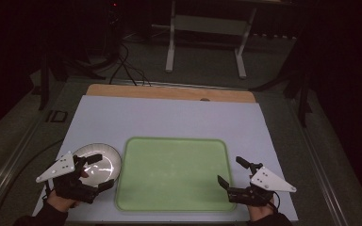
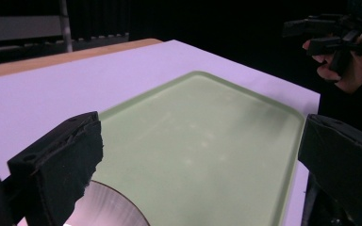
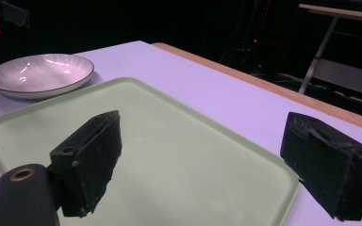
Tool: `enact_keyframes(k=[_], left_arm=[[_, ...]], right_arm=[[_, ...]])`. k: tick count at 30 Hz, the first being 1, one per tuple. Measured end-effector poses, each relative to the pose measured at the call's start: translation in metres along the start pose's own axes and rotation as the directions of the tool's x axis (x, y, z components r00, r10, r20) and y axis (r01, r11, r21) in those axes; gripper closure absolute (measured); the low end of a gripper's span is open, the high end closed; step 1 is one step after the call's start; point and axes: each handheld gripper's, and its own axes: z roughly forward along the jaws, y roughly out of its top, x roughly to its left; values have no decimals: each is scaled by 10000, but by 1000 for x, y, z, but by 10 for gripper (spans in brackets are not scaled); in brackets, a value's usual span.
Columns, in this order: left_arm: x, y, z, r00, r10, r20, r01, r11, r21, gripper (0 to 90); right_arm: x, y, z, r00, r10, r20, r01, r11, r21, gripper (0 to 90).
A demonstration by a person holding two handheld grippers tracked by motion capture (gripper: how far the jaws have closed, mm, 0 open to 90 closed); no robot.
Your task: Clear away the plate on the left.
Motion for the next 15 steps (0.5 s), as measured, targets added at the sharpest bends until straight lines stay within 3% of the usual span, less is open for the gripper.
enact_keyframes(k=[4, 9, 15], left_arm=[[-1, 0, 4, 10000, 46, -80, -43, 9992, 406, 2], [-4, 1, 10, 9999, 72, 111, -82, 9958, 908, 2], [-9, 4, 13, 9992, 256, 313, -288, 9938, 1071, 3]], right_arm=[[0, 0, 0, 10000, -46, 4, 46, 10000, -9, 129], [-1, -1, 0, 10000, 1, 34, -1, 10000, 58, 130], [-1, -2, -2, 10000, 41, 3, -41, 10000, -29, 130]])
